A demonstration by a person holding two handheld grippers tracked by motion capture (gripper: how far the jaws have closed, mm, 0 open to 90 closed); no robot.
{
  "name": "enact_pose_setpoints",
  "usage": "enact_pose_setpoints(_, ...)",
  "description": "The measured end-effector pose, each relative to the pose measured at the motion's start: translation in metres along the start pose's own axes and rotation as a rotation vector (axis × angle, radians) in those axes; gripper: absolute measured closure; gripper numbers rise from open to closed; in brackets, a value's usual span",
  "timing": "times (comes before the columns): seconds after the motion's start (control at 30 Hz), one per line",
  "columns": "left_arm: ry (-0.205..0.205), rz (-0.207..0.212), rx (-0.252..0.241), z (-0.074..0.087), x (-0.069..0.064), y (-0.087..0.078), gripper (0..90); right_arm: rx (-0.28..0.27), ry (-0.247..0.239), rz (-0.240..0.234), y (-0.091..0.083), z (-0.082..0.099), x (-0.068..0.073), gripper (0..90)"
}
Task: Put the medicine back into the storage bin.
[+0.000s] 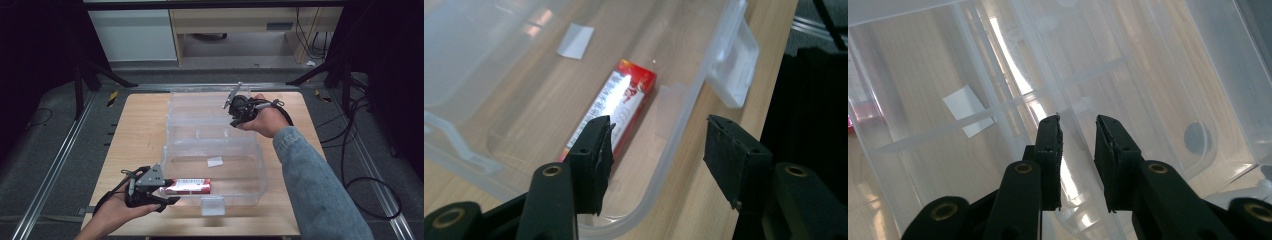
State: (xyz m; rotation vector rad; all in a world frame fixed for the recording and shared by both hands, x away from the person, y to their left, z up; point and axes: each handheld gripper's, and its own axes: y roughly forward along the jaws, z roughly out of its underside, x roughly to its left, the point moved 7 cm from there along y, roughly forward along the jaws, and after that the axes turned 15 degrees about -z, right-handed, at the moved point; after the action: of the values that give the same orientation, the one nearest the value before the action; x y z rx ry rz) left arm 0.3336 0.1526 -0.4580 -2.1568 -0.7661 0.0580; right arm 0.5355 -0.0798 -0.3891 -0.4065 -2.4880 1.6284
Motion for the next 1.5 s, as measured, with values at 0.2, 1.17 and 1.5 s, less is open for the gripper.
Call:
enact_pose_setpoints(0.2,0.016,0.007,0.044,0.008,-0.004,0.011,49.1,0.002,0.003,0.001,0.0,0.0,0.0,72.9)
enact_pose_setpoints(1.17,0.016,-0.006,0.068,-0.004,0.009,0.04,74.3,0.037,0.038,-0.015,-0.002,-0.004,-0.025,76.5)
enact_pose_setpoints(1.5,0.002,-0.018,0.055,-0.005,0.008,0.04,73.8,0.042,0.024,-0.046,-0.011,-0.007,-0.015,81.6)
